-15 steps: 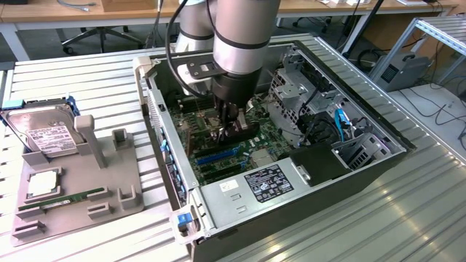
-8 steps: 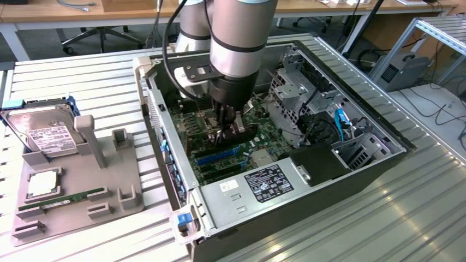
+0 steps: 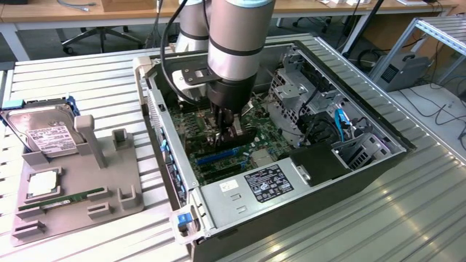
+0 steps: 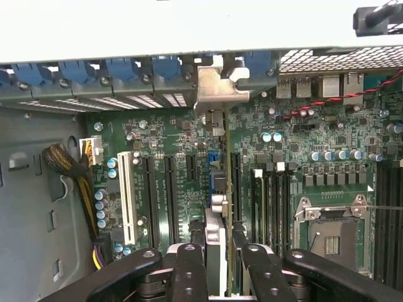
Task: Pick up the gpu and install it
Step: 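Insert the gpu into the slot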
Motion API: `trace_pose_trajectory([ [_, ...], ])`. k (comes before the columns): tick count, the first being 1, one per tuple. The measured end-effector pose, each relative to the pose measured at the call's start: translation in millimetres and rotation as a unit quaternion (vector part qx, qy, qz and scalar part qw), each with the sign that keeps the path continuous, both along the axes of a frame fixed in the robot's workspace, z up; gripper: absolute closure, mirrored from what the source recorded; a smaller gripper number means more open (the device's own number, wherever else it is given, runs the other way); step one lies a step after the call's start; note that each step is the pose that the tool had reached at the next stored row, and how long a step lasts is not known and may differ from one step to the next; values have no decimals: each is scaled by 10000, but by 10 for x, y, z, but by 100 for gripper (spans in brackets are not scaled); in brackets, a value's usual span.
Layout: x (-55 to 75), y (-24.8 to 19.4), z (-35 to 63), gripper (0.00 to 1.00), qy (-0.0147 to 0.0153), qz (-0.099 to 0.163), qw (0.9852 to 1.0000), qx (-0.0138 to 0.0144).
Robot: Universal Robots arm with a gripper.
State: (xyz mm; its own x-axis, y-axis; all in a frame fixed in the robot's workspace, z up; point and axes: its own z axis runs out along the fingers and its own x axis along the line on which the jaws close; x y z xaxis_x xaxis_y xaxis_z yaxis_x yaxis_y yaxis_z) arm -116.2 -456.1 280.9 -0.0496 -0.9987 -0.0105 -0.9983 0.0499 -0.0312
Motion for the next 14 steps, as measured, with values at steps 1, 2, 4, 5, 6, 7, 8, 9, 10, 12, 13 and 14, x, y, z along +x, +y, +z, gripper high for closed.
trace_pose_trajectory([
  [1,-2,0,-4,73,0,-8,10000,-8],
  [2,-3,0,-9,73,0,-16,10000,-12],
  [4,-4,0,-21,73,0,-34,10000,-15],
  [5,-8,0,-27,73,0,-46,10000,-16],
  [6,-12,0,-34,73,-1,-57,10000,-20],
  [7,-18,0,-42,73,0,-71,10000,-30],
  [8,-22,0,-48,73,0,-81,10000,-39],
  [9,-24,0,-52,73,0,-91,9999,-45],
  [10,-26,0,-57,73,0,-99,9999,-49],
  [12,-37,0,-67,73,0,-117,9999,-56],
  [13,-45,-1,-72,73,0,-121,9999,-58],
  [14,-55,0,-78,73,-1,-123,9999,-58],
])
